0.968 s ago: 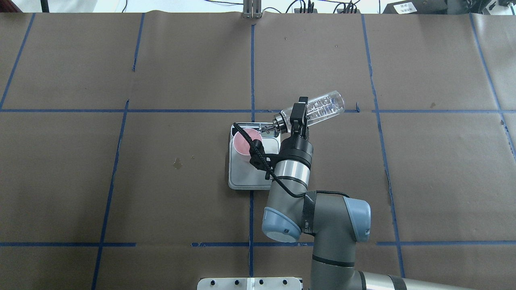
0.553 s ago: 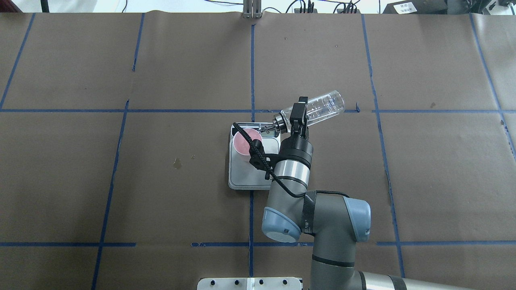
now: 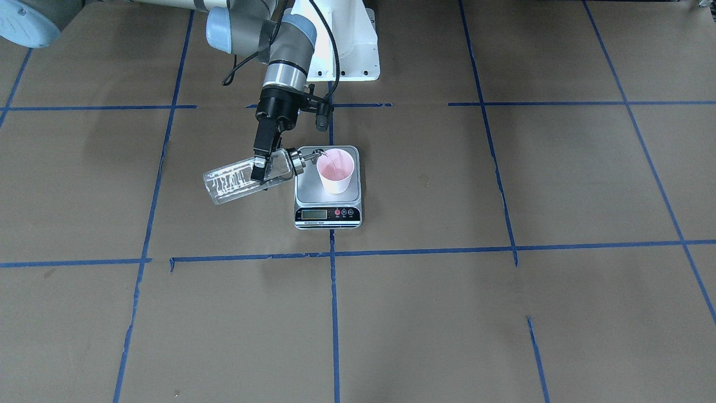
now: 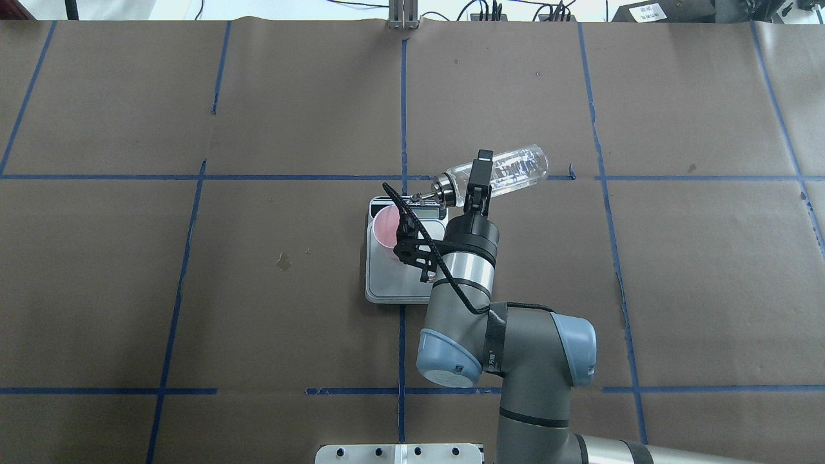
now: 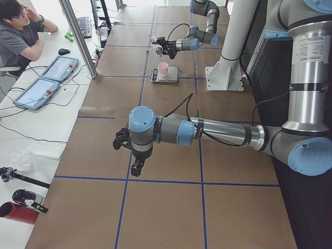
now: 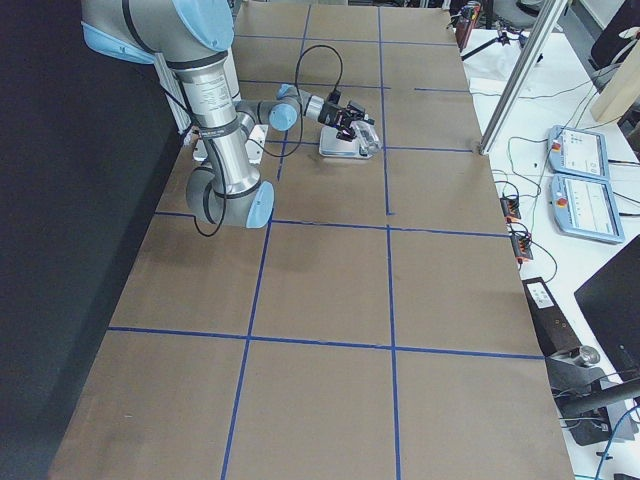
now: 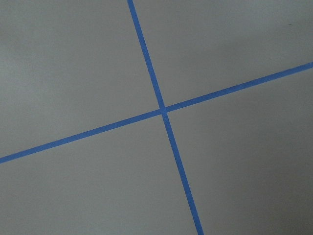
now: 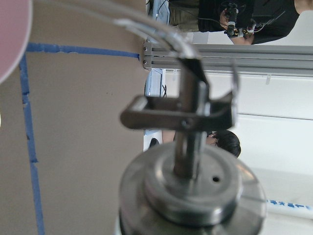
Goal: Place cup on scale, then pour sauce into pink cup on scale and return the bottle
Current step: 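Turn the bottle upright and carry it back toward its spot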
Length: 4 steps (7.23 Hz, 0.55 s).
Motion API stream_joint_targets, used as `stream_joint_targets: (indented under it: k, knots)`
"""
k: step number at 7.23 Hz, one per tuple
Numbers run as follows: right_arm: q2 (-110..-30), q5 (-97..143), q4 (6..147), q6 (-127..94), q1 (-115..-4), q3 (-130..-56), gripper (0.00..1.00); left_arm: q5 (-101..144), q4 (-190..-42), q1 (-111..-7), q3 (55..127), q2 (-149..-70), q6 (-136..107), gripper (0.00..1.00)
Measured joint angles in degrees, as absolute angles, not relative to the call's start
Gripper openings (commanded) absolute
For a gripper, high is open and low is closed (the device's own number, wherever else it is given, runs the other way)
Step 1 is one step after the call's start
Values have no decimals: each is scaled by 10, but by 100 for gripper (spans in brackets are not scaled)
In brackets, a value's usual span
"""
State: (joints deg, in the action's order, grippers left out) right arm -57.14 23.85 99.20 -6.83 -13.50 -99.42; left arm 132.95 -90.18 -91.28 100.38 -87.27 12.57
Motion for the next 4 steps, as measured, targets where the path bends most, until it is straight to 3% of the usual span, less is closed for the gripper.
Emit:
stream_joint_targets:
  k: [4]
  knots:
    - [-589, 353, 989, -297, -136, -1105, 0, 1329, -902, -912, 1004, -873, 126, 100]
